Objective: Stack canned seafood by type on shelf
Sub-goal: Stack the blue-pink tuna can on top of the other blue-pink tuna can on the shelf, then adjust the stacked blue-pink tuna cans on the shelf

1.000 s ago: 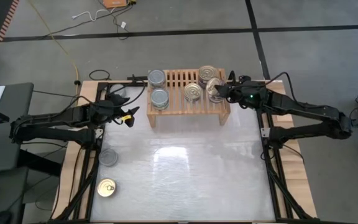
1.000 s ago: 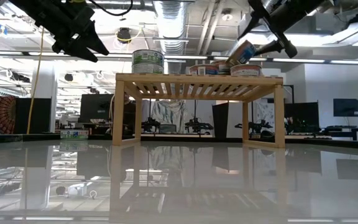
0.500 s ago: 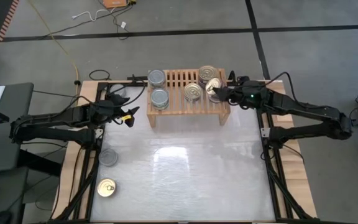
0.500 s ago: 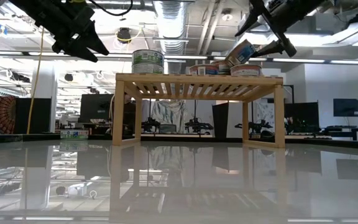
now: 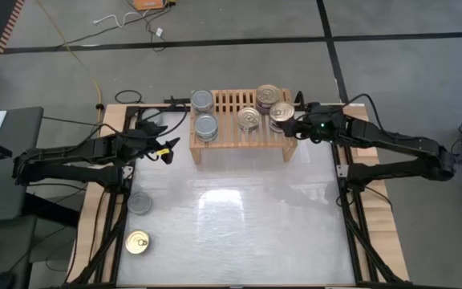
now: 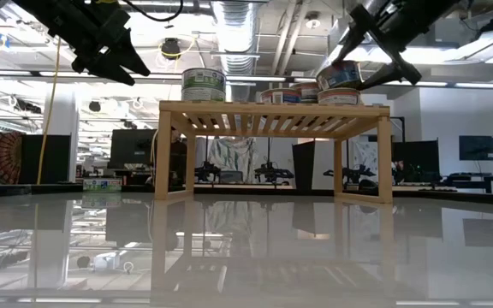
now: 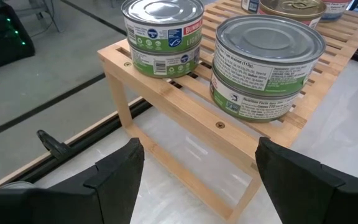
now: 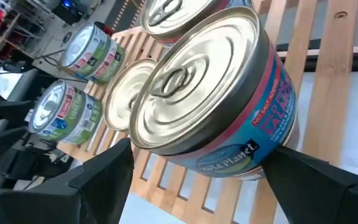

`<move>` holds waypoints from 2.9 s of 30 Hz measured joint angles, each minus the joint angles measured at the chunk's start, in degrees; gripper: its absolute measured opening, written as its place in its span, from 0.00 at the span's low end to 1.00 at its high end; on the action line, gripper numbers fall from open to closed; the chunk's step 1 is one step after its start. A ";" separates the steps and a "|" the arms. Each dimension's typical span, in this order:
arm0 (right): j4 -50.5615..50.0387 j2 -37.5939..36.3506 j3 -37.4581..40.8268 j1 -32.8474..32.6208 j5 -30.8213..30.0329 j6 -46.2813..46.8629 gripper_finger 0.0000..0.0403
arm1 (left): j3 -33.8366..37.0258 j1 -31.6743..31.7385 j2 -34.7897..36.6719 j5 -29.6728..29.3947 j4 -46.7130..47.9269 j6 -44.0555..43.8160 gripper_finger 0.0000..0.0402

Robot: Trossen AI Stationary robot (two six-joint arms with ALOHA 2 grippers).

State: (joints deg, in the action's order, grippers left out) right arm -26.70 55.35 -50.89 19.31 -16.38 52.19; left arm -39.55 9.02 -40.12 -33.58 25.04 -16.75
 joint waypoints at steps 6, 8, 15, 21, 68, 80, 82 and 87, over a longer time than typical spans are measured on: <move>1.48 -0.91 0.00 -0.16 2.14 -0.62 0.93 | 0.00 0.00 0.02 0.00 0.00 0.00 0.74; 2.07 -1.56 0.00 -0.13 3.78 -0.62 0.93 | 0.00 0.02 0.01 0.00 0.00 0.00 0.74; 0.97 -3.80 0.00 -0.15 5.36 0.28 0.93 | 0.00 0.01 0.00 -0.01 0.00 -0.16 0.74; -3.98 -3.52 0.00 -0.54 7.22 3.35 0.93 | 0.00 0.00 0.01 0.00 0.00 -0.28 0.74; 0.71 -2.37 -0.02 -7.77 1.07 -0.81 0.93 | -0.02 0.01 0.00 0.05 2.33 -0.44 0.74; 21.51 0.11 -0.02 -12.83 -4.26 -6.58 0.93 | -0.02 0.02 0.02 0.22 2.95 -0.85 0.74; 26.22 2.22 -0.17 -12.70 -5.80 -9.21 0.92 | -0.02 0.02 0.02 0.07 2.95 -0.85 0.74; 23.04 10.56 -9.49 -10.77 -6.35 -15.46 0.90 | -0.02 0.02 0.02 -0.02 2.93 -0.85 0.74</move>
State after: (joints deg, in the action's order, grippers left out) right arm -3.66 65.92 -60.39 8.54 -22.73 36.72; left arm -39.57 9.03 -40.10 -33.61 27.97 -17.61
